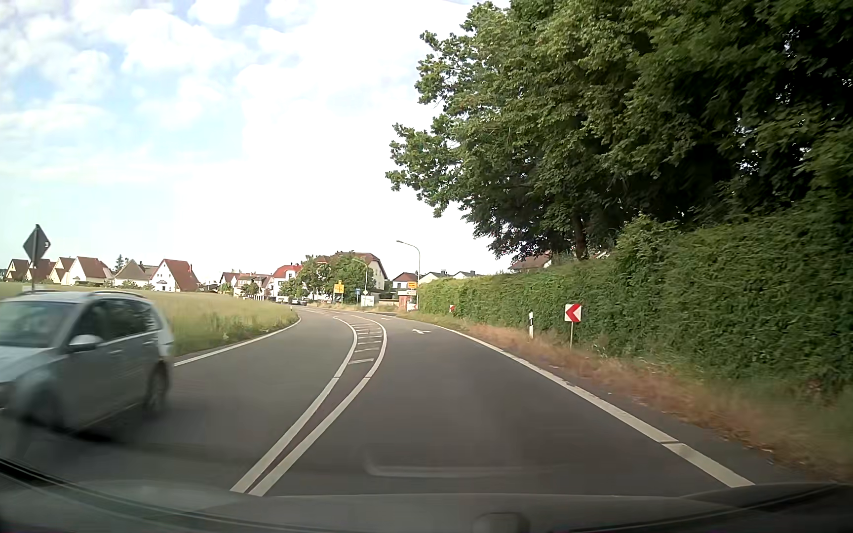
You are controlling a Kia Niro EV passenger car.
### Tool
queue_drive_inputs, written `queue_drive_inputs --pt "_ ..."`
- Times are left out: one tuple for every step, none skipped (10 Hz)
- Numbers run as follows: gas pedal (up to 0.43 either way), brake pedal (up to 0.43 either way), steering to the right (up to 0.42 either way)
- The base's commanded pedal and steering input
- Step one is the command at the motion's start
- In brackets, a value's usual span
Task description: Follow the waypoints while adhering to traffic rules and regulations
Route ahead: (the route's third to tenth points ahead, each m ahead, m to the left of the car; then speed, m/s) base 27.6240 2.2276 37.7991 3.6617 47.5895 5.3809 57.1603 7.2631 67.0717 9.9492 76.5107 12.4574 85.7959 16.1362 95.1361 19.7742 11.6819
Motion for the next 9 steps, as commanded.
queue_drive_inputs --pt "0.028 0.024 -0.014" --pt "0.028 0.03 -0.015" --pt "0.028 0.03 -0.015" --pt "0.028 0.03 -0.015" --pt "0.028 0.03 -0.015" --pt "0.028 0.03 -0.015" --pt "0.028 0.03 -0.015" --pt "0.028 0.03 -0.015" --pt "0.028 0.03 -0.015"
